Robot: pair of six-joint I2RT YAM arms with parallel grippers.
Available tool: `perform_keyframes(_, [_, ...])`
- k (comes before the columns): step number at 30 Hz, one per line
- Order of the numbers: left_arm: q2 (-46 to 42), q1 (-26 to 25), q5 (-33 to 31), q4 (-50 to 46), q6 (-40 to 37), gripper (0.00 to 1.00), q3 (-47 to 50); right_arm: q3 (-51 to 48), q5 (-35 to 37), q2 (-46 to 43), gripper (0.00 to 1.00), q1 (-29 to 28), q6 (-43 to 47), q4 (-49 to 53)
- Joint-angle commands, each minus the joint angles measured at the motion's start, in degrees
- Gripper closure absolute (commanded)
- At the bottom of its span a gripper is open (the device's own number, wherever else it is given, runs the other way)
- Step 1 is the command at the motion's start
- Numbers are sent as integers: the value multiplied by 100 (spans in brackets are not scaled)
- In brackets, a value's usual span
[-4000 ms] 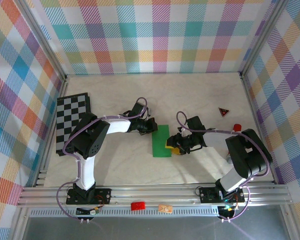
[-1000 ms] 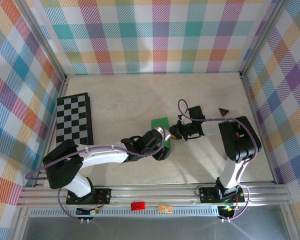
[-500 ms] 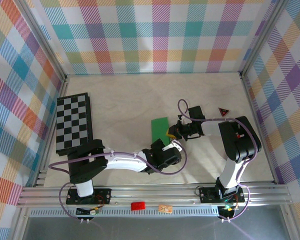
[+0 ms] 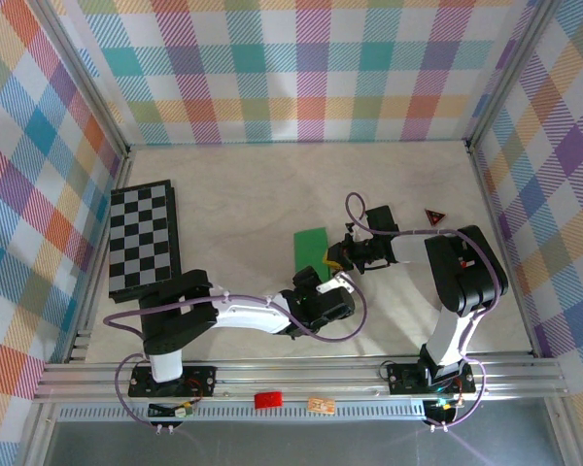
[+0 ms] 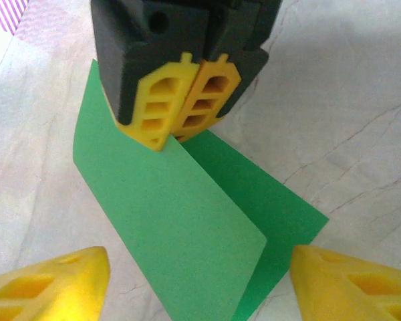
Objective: Fold a paper plane with a square sheet of paper (pick it up from the middle)
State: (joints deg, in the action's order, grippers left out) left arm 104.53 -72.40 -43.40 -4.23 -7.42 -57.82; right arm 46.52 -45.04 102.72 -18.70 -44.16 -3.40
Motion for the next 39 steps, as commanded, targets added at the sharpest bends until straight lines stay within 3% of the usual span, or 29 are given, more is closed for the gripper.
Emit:
perform_keyframes(1, [19,-46,-109,79,-101,34,-115,76,-15,-15,91,34,22,41])
perform_keyframes(18, [50,-42,64,177,-128,66,-132,113,-14,-6,87,36,-10,21])
perform_keyframes(22, [45,-44,95,177,-37,81,-115,145,-16,-73,82,50,8,50])
perform_keyframes(27, [26,11,197,89,141,94,-139,92,136,-344,75,170,128,235])
perform_keyframes(33, [-345,424,1325,-78,693,100,-115,-262,884,-1067,63,528,356,753])
perform_keyframes(39, [-666,1285,3502,-57,1512,100,19,-717,1224,-1659,64,833,341,828])
